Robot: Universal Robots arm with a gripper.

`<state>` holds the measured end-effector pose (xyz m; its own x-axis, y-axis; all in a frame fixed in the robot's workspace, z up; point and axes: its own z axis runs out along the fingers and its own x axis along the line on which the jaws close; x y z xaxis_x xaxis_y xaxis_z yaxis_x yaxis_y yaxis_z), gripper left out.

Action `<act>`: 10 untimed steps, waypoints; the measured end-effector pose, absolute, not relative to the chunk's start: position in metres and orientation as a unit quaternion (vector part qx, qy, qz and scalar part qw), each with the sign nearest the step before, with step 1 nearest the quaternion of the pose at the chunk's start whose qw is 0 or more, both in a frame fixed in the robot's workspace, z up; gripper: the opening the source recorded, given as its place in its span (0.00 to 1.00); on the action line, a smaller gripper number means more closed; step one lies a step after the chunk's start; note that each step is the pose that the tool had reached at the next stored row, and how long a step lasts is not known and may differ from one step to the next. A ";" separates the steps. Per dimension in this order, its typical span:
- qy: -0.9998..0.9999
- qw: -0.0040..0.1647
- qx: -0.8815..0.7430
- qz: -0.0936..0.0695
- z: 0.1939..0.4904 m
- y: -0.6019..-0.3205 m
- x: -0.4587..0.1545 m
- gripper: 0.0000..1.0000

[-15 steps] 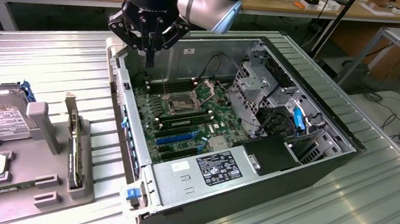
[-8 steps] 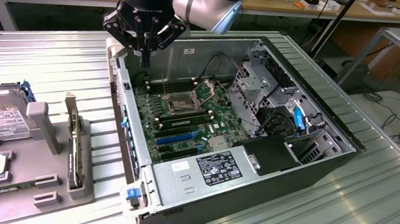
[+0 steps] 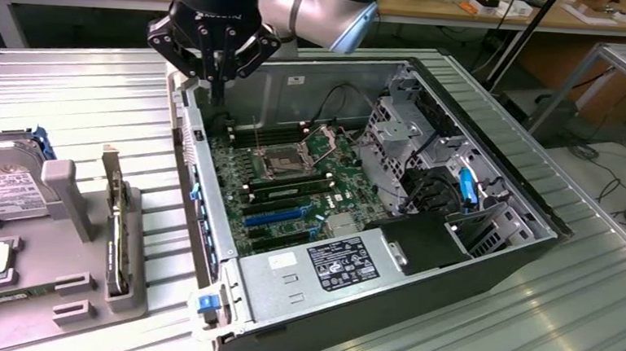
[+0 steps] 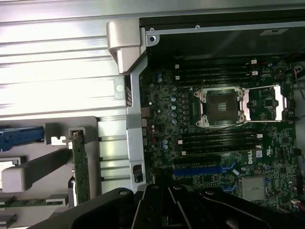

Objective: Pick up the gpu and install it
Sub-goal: 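Reach for the gpu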

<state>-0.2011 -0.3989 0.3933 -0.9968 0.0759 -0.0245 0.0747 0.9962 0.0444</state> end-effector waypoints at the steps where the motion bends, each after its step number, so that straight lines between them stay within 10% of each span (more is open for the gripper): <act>1: 0.999 0.013 0.038 0.022 0.393 -0.399 -0.202 0.11; 10: 0.999 0.013 0.038 0.022 0.393 -0.399 -0.213 0.11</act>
<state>-0.2131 -0.3990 0.3933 -0.9968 0.0759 -0.0244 0.0747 0.9962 0.0443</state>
